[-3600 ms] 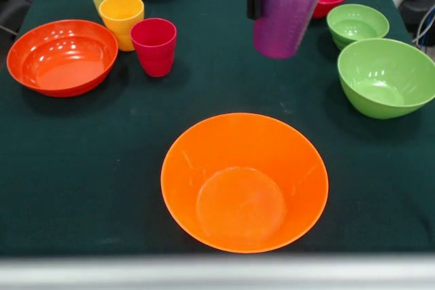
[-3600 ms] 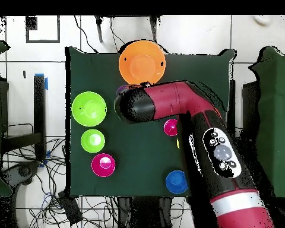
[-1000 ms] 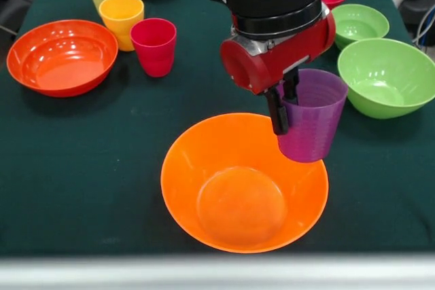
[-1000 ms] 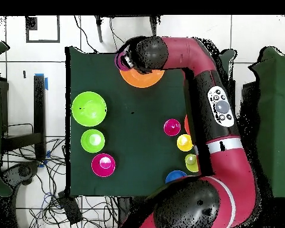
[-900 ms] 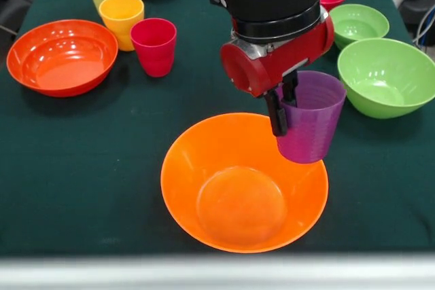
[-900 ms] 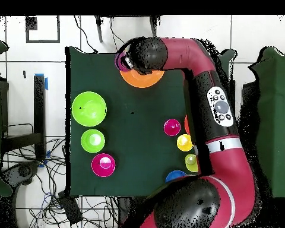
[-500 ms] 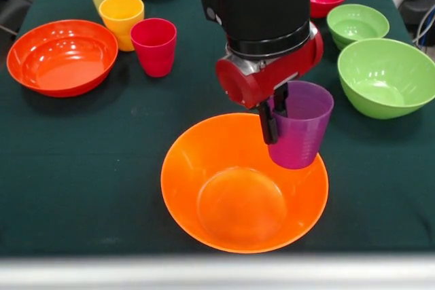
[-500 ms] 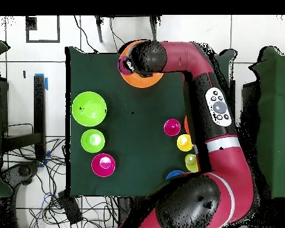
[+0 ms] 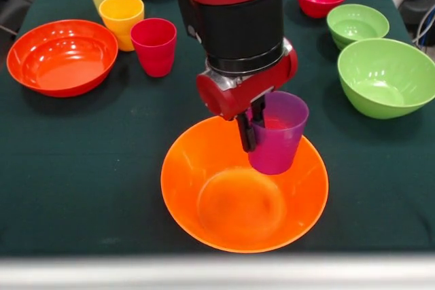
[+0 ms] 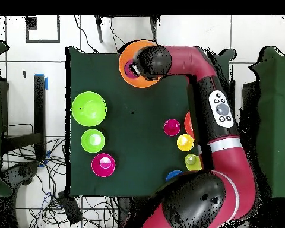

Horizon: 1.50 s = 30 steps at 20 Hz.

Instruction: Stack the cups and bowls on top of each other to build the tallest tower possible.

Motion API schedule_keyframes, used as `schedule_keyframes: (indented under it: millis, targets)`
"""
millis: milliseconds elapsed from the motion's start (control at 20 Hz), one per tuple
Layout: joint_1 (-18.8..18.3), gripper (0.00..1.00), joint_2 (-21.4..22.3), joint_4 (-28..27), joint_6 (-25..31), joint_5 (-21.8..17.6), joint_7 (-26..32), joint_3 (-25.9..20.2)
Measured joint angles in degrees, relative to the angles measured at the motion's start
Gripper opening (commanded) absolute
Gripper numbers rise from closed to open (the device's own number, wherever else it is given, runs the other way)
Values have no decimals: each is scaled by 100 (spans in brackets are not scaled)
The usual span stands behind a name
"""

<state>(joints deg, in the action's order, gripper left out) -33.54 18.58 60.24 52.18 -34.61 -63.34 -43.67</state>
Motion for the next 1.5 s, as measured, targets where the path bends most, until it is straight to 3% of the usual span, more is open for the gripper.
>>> schedule_keyframes:
  millis: [750, 1500]
  targets:
    - [-260, 0, -322, -105, 0, -56, 785, -22]
    - [-225, 0, -574, -108, -2, 15, 817, -202]
